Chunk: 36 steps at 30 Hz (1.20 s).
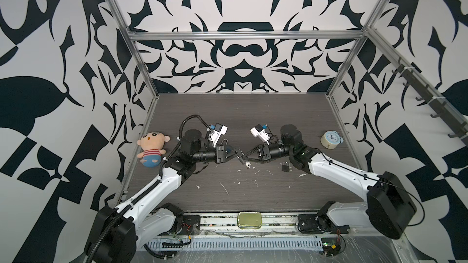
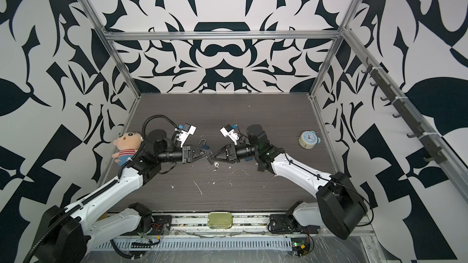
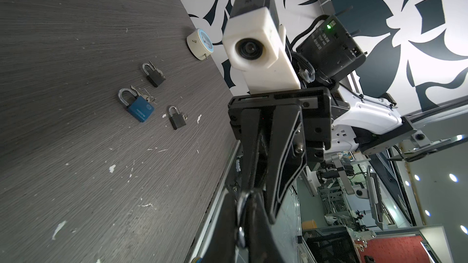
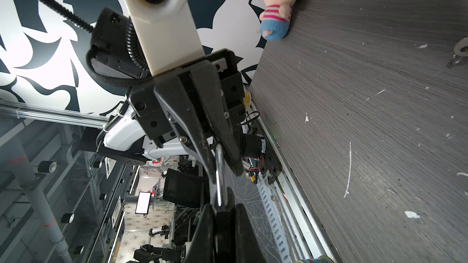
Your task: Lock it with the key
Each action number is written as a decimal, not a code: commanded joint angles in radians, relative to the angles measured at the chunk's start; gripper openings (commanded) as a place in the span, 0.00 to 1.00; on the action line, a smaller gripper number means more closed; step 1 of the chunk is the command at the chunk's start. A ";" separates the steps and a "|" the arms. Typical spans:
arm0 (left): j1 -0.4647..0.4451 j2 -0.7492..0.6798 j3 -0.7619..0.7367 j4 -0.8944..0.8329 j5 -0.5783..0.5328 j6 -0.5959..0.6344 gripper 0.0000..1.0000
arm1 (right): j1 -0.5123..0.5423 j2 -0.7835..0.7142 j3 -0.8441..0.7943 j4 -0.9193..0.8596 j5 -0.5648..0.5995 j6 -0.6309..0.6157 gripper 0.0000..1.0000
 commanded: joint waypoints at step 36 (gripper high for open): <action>-0.366 -0.018 -0.162 0.012 -0.263 -0.140 0.00 | -0.060 -0.022 0.098 0.234 0.179 -0.039 0.00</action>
